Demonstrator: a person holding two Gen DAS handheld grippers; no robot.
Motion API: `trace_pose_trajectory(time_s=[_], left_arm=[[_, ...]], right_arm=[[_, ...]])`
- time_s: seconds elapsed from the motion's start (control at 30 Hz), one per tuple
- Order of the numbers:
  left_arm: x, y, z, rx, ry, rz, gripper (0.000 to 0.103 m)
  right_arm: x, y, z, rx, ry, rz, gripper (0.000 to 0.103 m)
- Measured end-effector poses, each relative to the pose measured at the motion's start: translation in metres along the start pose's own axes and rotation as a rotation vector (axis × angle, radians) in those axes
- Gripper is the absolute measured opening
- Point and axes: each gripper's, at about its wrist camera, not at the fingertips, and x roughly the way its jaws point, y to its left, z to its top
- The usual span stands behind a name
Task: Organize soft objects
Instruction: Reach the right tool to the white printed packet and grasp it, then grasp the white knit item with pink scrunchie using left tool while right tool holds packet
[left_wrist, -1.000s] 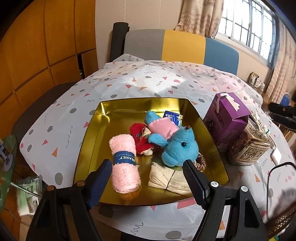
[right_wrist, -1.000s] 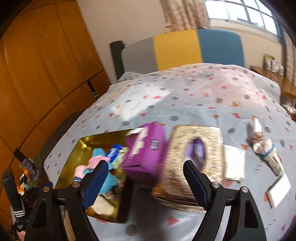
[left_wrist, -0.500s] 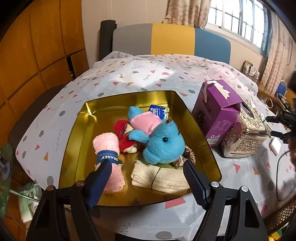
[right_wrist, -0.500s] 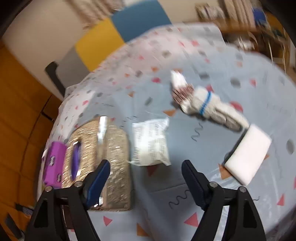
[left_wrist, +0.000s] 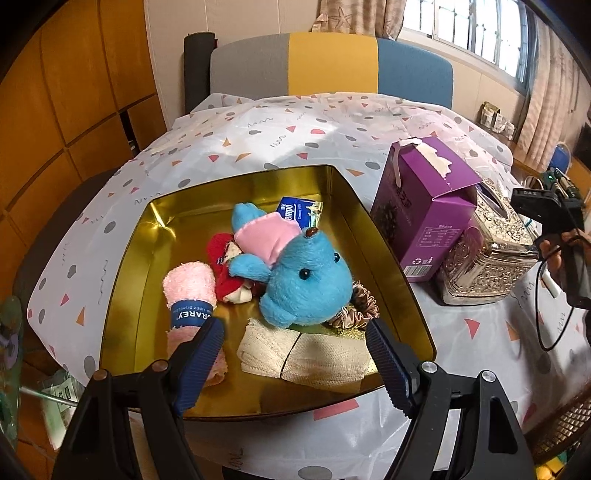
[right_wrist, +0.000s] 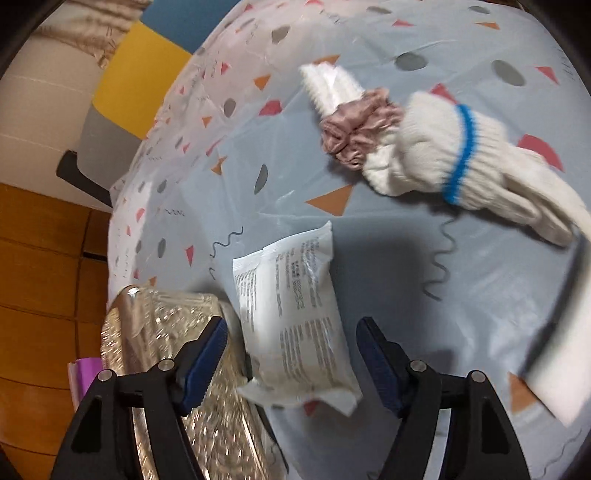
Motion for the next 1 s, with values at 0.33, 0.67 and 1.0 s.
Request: trace_pose_trajectory(time_s=[0.33, 0.67, 1.0], left_arm=[[0.004, -0.004, 0.004, 0.0, 0.008, -0.012, 0.08], [-0.02, 0.004, 0.024, -0.006, -0.078, -0.023, 0.08], [-0.062, -0.048, 0.082, 0.133, -0.228, -0.143, 0.08]], right_arm=[[0.021, 0.026, 0.015, -0.205, 0.131, -0.147, 0.06], [-0.012, -0.006, -0.004, -0.263, 0.174, -0.242, 0.051], [-0.031, -0.012, -0.051, -0.368, 0.13, -0.3, 0.066]])
